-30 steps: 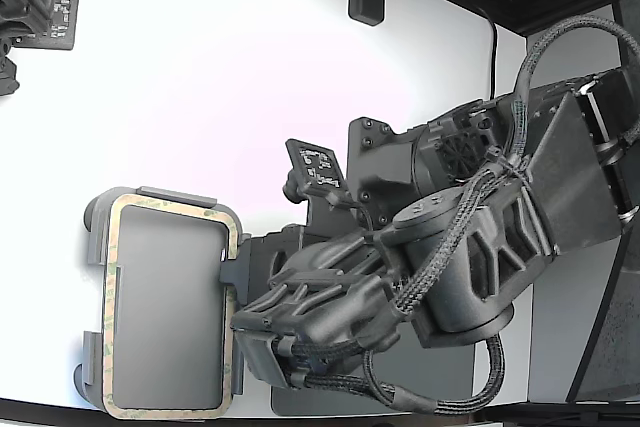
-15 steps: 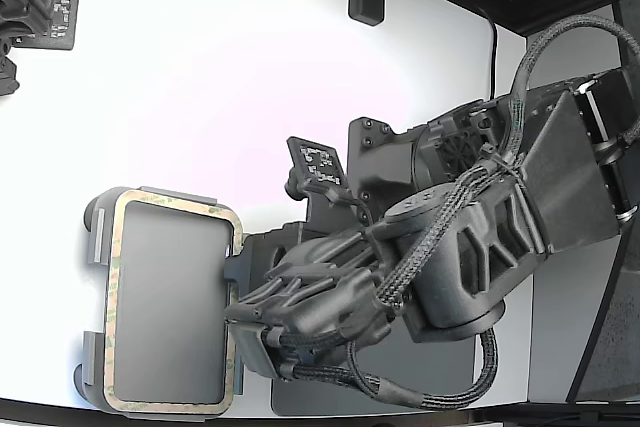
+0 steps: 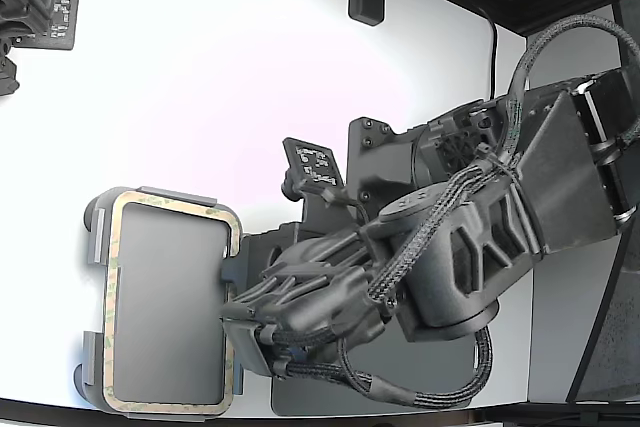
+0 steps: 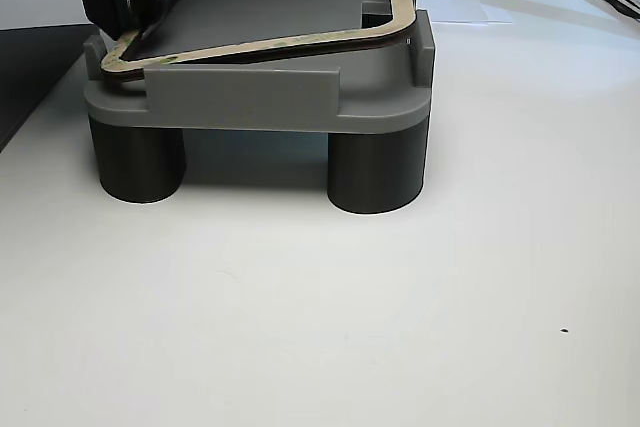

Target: Move top rectangular frame to the holder.

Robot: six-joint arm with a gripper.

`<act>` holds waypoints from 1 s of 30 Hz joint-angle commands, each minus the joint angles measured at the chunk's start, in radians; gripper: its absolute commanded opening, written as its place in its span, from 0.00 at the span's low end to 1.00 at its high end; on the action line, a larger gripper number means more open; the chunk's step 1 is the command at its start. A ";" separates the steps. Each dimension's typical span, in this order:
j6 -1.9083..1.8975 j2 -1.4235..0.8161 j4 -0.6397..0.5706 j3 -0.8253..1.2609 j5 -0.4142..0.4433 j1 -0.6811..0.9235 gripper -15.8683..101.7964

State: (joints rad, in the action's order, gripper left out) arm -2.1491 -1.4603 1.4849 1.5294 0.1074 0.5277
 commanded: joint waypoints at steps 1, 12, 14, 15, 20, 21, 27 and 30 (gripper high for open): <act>0.003 -0.017 0.000 -0.032 -0.005 -0.017 0.03; 0.011 -0.014 0.014 -0.060 0.009 -0.018 0.87; 0.008 -0.017 0.012 -0.069 0.021 -0.018 0.98; 0.008 -0.023 0.006 -0.071 0.032 -0.018 0.98; 0.014 -0.067 -0.028 -0.110 0.103 -0.015 0.98; 0.025 -0.077 -0.026 -0.126 0.123 -0.012 0.98; 0.267 -0.212 -0.110 -0.089 0.230 -0.008 0.98; 0.607 -0.328 -0.225 0.005 0.313 -0.015 0.98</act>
State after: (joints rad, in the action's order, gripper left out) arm -1.9589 -1.6797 1.3545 1.4926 0.3682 0.5262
